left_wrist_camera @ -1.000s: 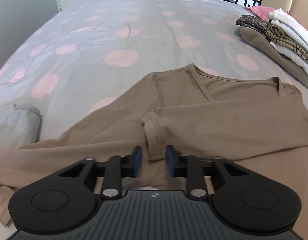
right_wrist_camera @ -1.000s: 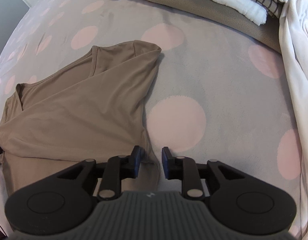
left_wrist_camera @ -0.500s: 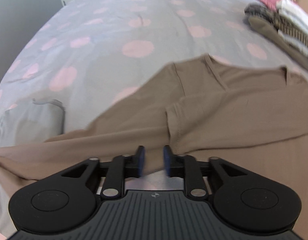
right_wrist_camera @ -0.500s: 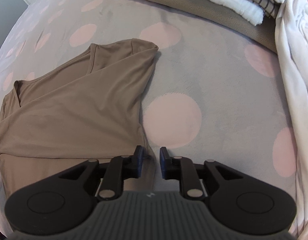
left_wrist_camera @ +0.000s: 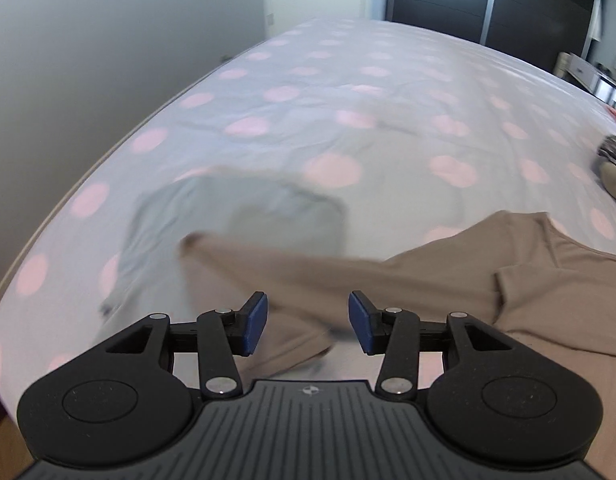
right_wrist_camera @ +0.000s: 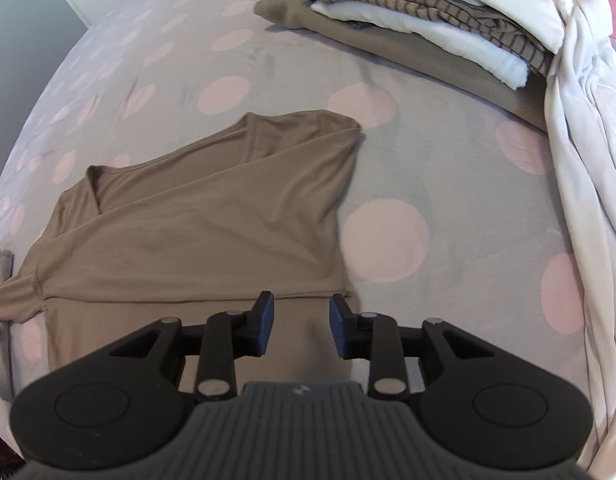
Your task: Fold clothes
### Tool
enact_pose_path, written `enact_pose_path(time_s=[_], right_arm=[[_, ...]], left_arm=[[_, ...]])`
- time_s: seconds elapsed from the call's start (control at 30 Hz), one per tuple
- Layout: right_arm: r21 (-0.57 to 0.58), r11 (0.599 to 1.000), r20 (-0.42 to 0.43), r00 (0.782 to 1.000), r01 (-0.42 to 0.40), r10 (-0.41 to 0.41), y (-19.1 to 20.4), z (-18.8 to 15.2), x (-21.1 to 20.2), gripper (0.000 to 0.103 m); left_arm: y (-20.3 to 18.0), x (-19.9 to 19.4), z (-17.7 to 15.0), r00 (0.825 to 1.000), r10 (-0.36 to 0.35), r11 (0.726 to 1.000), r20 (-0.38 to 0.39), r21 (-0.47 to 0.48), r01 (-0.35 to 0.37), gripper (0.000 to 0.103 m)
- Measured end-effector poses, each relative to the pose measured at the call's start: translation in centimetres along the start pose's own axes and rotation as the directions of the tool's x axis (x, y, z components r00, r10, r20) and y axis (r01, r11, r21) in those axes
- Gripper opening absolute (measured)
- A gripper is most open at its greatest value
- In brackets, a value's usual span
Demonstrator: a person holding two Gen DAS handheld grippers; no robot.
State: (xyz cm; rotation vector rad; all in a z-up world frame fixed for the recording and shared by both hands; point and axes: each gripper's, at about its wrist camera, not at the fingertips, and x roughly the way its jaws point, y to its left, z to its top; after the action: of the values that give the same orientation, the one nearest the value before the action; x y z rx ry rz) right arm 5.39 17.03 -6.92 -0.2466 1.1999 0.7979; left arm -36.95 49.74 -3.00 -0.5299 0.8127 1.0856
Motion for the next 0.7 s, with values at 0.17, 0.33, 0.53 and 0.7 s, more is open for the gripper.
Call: enact_pose_path(time_s=[0.17,0.33,0.53,0.7], right_arm=[[-0.022,1.000,-0.005,1.000,-0.014,0.014,1.8,-0.9,-0.5,0.035],[-0.040,0.999,-0.007,1.000,-0.022,0.022,3.5,-1.7,-0.6,0.036],[-0.072,0.997,-0.001,1.000,0.002,-0.002,4.6,-2.0,-0.5,0.036],[-0.064,0.998,-0.009,1.000,0.008,-0.009,4.5,-1.6,0.1,0.036]], left_arm=[[2.2,0.6,-1.3,1.000,-0.016,0.997,-0.012,-0.073,0.015,0.047],[3.2,2.1,-1.5,1.000,-0.030,0.982,-0.006,-0.186,0.028,0.050],[4.2,3.9,-1.2,0.998,-0.005,0.963,-0.061,-0.270,-0.012,0.001],[4.0,0.2,0.0,0.996,-0.001,0.962,0.085,-0.272,0.024,0.000]])
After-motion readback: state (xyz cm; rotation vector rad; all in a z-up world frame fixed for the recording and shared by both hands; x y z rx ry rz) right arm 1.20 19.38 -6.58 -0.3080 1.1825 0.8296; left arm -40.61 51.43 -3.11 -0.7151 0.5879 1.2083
